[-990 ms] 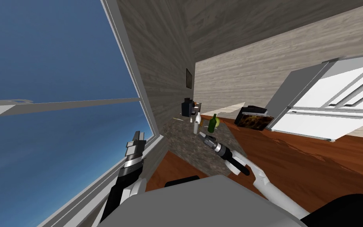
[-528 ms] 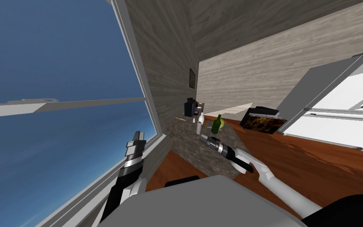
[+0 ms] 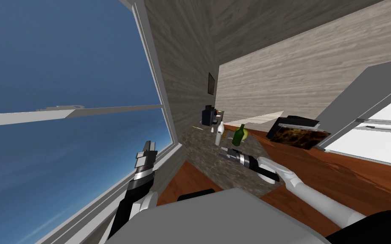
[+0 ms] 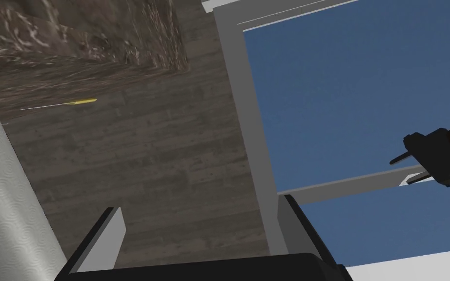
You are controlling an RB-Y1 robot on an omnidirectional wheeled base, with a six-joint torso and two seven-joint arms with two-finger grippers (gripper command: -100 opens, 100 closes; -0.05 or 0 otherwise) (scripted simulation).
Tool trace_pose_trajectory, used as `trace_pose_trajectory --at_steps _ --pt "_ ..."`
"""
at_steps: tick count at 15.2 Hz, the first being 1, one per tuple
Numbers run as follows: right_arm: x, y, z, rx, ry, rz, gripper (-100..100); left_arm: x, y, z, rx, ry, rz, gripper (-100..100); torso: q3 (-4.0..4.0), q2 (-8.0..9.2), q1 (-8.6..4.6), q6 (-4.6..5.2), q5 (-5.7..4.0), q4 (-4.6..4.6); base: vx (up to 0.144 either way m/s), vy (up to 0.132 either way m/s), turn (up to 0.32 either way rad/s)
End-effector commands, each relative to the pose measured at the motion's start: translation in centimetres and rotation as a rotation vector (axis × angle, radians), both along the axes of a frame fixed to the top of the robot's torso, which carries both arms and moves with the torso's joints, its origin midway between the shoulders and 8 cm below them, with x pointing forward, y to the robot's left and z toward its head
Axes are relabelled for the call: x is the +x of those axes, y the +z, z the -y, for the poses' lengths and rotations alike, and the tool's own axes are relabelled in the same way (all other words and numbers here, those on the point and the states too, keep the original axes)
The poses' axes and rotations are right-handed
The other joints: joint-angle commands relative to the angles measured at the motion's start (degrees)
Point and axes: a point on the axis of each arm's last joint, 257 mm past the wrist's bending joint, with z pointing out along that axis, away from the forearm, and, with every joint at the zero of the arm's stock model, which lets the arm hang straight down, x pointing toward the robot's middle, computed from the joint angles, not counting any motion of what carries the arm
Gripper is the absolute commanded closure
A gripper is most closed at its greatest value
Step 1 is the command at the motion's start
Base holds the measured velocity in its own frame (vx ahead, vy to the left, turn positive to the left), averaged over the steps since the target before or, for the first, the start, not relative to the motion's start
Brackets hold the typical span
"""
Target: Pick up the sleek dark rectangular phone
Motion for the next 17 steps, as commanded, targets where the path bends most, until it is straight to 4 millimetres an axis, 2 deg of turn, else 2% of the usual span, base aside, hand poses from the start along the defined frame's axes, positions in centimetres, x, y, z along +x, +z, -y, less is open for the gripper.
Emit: trace_pose_trajectory --at_steps 1,4,5,6,9,10,11,12,13,14,15,16,17 --pt "-0.4 -1.8 1.9 -0.098 0.019 -0.024 -100 0.0 0.0 0.0 0.0 0.0 0.0 0 0.0 0.0 0.0 0.0 0.0 0.0 0.014 0.02 0.164" --pt "-0.9 -3.4 5.2 -0.208 0.02 -0.063 -100 0.0 0.0 0.0 0.0 0.0 0.0 0 -0.02 -0.03 0.0 -0.02 0.0 -0.01 0.017 0.019 0.17" --pt "-0.9 -3.4 5.3 -0.21 0.021 -0.064 -100 0.0 0.0 0.0 0.0 0.0 0.0 0 -0.02 -0.03 0.0 0.0 0.0 -0.01 0.011 0.008 0.044" --pt "-1.5 -4.5 7.0 -0.274 0.032 -0.089 -100 0.0 0.0 0.0 0.0 0.0 0.0 0 -0.01 -0.02 -0.01 0.02 0.0 0.0 0.011 0.012 0.12" --pt "-2.2 -5.5 10.1 -0.366 0.034 -0.128 -100 0.0 0.0 0.0 0.0 0.0 0.0 0 -0.01 -0.02 -0.03 -0.01 0.0 0.0 0.016 0.009 0.158" --pt "-3.0 -6.6 11.9 -0.416 0.036 -0.161 -100 0.0 0.0 0.0 0.0 0.0 0.0 0 -0.02 -0.03 -0.04 0.0 -0.01 -0.01 0.021 0.01 0.199" --pt "-3.0 -6.3 12.6 -0.437 0.038 -0.164 -100 0.0 0.0 0.0 0.0 0.0 0.0 0 -0.02 -0.03 -0.03 -0.01 -0.01 -0.01 0.021 0.006 0.16" --pt "-4.0 -7.3 14.5 -0.486 0.039 -0.2 -100 0.0 0.0 0.0 0.0 0.0 0.0 0 -0.02 -0.04 -0.04 -0.01 0.0 -0.01 0.021 0.008 0.178" --pt "-3.9 -7.0 15.0 -0.504 0.042 -0.201 -100 0.0 0.0 0.0 0.0 0.0 0.0 0 -0.03 -0.05 -0.03 -0.01 0.0 -0.01 0.02 0.005 0.139" --pt "-5.0 -7.7 17.0 -0.554 0.044 -0.239 -100 0.0 0.0 0.0 0.0 0.0 0.0 0 -0.03 -0.05 -0.03 0.0 -0.01 -0.01 0.022 0.006 0.168" --pt "-5.0 -7.5 17.4 -0.565 0.045 -0.24 -100 0.0 0.0 0.0 0.0 0.0 0.0 0 -0.03 -0.05 -0.04 0.0 -0.01 -0.01 0.02 0.003 0.142" --pt "-6.1 -8.1 19.3 -0.609 0.045 -0.281 -100 0.0 0.0 0.0 0.0 0.0 0.0 0 -0.02 -0.04 -0.04 0.0 0.0 -0.01 0.018 -0.001 0.162" --pt "-6.1 -7.9 19.7 -0.621 0.047 -0.281 -100 0.0 0.0 0.0 0.0 0.0 0.0 0 -0.03 -0.04 -0.05 -0.01 -0.01 -0.01 0.017 -0.004 0.139"
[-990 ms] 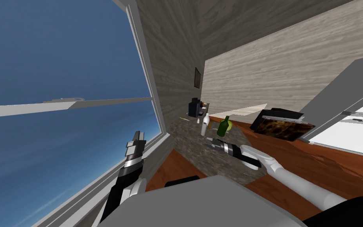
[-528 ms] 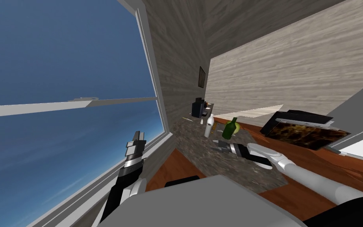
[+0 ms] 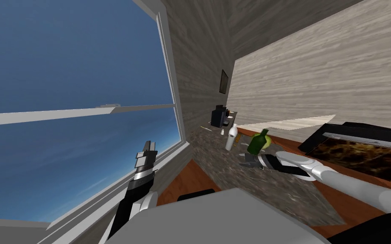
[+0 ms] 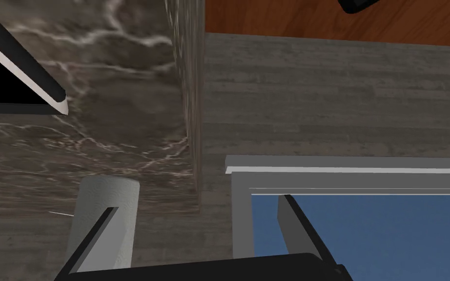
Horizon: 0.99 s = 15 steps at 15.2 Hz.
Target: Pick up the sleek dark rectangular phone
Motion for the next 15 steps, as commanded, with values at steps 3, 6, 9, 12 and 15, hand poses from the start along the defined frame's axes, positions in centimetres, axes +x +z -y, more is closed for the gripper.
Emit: trace_pose_trajectory --at_steps 3,6,9,12,15 --pt "-3.1 -0.3 5.4 -0.124 -0.011 -0.097 -100 0.0 0.0 0.0 0.0 0.0 0.0 0 0.0 0.01 0.0 0.01 0.0 0.0 0.019 -0.003 0.163" --pt "-5.8 -0.7 8.9 -0.2 -0.026 -0.179 -100 0.0 0.0 0.0 0.0 0.0 0.0 0 0.01 0.01 0.01 0.0 0.01 0.0 0.019 -0.004 0.173" --pt "-7.2 -0.8 10.4 -0.23 -0.036 -0.219 -100 0.0 0.0 0.0 0.0 0.0 0.0 0 0.01 0.01 -0.01 0.01 -0.01 0.0 0.017 -0.009 0.138" --pt "-8.6 -0.9 11.7 -0.256 -0.047 -0.258 -100 0.0 0.0 0.0 0.0 0.0 0.0 0 0.03 0.06 0.0 0.02 -0.01 0.01 0.008 -0.005 0.069" --pt "-11.3 -1.2 13.8 -0.294 -0.068 -0.33 -100 0.0 0.0 0.0 0.0 0.0 0.0 0 0.03 0.05 0.01 0.01 -0.01 0.01 0.01 -0.007 0.119"
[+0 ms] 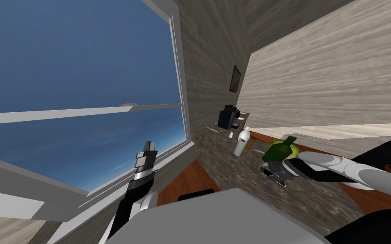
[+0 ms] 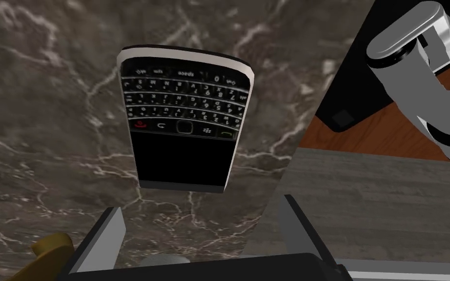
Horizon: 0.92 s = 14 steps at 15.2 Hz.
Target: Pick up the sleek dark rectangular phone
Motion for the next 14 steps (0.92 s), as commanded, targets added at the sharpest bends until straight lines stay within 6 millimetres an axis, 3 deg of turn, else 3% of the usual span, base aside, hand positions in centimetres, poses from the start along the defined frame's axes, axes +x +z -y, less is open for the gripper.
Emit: trace_pose_trajectory --at_steps 1,5,8,11,12,13,14 --pt "-2.4 -0.3 1.6 -0.028 -0.022 -0.061 -100 0.0 0.0 0.0 0.0 0.0 0.0 0 0.0 0.0 0.0 0.0 0.0 0.0 0.011 -0.011 0.156" --pt "-6.0 -0.7 3.4 -0.058 -0.061 -0.149 -100 0.0 0.0 0.0 0.0 0.0 0.0 0 -0.01 -0.01 -0.04 0.0 -0.02 0.0 0.012 -0.017 0.138" --pt "-5.9 -0.7 3.5 -0.056 -0.061 -0.149 -100 0.0 0.0 0.0 0.0 0.0 0.0 0 0.01 0.02 -0.01 0.02 -0.01 0.01 0.005 -0.01 0.029" --pt "-7.3 -3.1 3.2 -0.056 -0.083 -0.152 -100 0.0 0.0 0.0 0.0 0.0 0.0 0 0.0 -0.01 0.0 -0.01 -0.03 0.0 0.017 -0.005 0.093" --pt "-6.9 -2.4 3.2 -0.054 -0.076 -0.153 -100 0.0 0.0 0.0 0.0 0.0 0.0 0 -0.02 -0.03 0.0 0.0 -0.03 -0.01 0.015 -0.005 0.039" --pt "-6.9 -2.6 3.2 -0.055 -0.077 -0.152 100 0.0 0.0 0.0 0.0 0.0 0.0 0 -0.02 -0.03 0.0 0.01 -0.01 -0.01 0.005 -0.002 0.001" --pt "-6.9 -2.6 3.3 -0.055 -0.077 -0.152 100 0.0 0.0 0.0 0.0 0.0 0.0 0 0.0 0.0 0.02 0.02 -0.01 0.0 0.0 0.0 0.0"
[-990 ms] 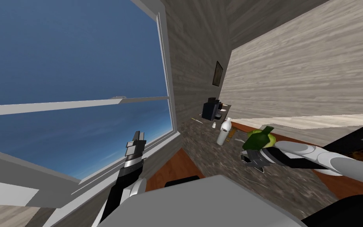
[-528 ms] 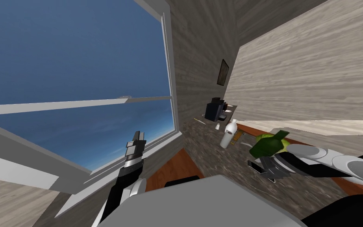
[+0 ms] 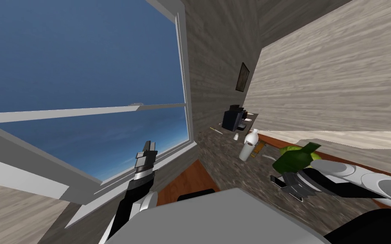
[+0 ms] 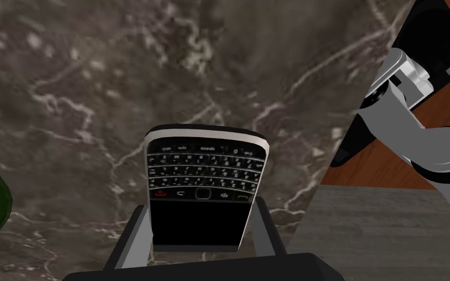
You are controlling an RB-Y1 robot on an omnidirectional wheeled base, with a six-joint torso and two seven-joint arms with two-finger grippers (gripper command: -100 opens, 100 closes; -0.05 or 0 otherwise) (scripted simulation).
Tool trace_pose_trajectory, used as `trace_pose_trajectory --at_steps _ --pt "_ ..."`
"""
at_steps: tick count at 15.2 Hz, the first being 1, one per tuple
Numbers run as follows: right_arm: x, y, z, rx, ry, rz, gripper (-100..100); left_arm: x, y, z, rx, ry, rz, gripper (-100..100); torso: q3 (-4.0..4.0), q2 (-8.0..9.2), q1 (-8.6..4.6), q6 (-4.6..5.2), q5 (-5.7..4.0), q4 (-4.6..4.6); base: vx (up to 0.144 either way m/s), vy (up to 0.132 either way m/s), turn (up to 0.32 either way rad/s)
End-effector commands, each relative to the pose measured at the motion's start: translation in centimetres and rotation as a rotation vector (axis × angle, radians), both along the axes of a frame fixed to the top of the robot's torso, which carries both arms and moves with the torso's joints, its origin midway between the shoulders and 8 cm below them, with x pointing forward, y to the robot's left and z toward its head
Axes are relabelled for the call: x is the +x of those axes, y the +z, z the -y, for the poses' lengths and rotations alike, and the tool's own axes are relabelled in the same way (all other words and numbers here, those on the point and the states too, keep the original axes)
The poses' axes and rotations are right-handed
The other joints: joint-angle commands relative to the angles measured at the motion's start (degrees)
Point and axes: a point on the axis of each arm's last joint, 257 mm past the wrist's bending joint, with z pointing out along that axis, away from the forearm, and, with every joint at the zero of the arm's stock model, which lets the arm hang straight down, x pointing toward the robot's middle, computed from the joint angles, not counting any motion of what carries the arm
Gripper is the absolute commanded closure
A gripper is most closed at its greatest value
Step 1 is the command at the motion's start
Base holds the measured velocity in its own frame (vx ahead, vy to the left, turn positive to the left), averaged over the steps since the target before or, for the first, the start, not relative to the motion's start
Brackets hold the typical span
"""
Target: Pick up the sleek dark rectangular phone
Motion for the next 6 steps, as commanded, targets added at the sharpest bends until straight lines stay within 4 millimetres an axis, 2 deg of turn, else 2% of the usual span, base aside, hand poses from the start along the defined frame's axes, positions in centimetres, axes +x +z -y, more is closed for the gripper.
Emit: trace_pose_trajectory --at_steps 1,3,5,6 --pt "0.0 0.0 0.0 0.0 0.0 0.0 100 0.0 0.0 0.0 0.0 0.0 0.0 0 0.0 0.0 0.0 0.0 0.0 0.0 0.0 0.0 0.0" --pt "0.0 0.0 0.0 0.0 -0.001 0.0 100 0.0 0.0 0.0 0.0 0.0 0.0 0 0.01 0.02 -0.01 -0.02 -0.01 0.0 0.0 0.0 0.0" --pt "0.9 1.6 0.2 -0.002 0.014 0.001 100 0.0 0.0 0.0 0.0 0.0 0.0 0 0.03 0.05 -0.01 0.04 0.04 0.01 -0.012 0.004 -0.097" --pt "0.4 0.9 0.3 -0.003 0.009 0.003 100 0.0 0.0 0.0 0.0 0.0 0.0 0 0.05 0.1 0.02 0.07 0.06 0.02 -0.012 0.001 -0.05"
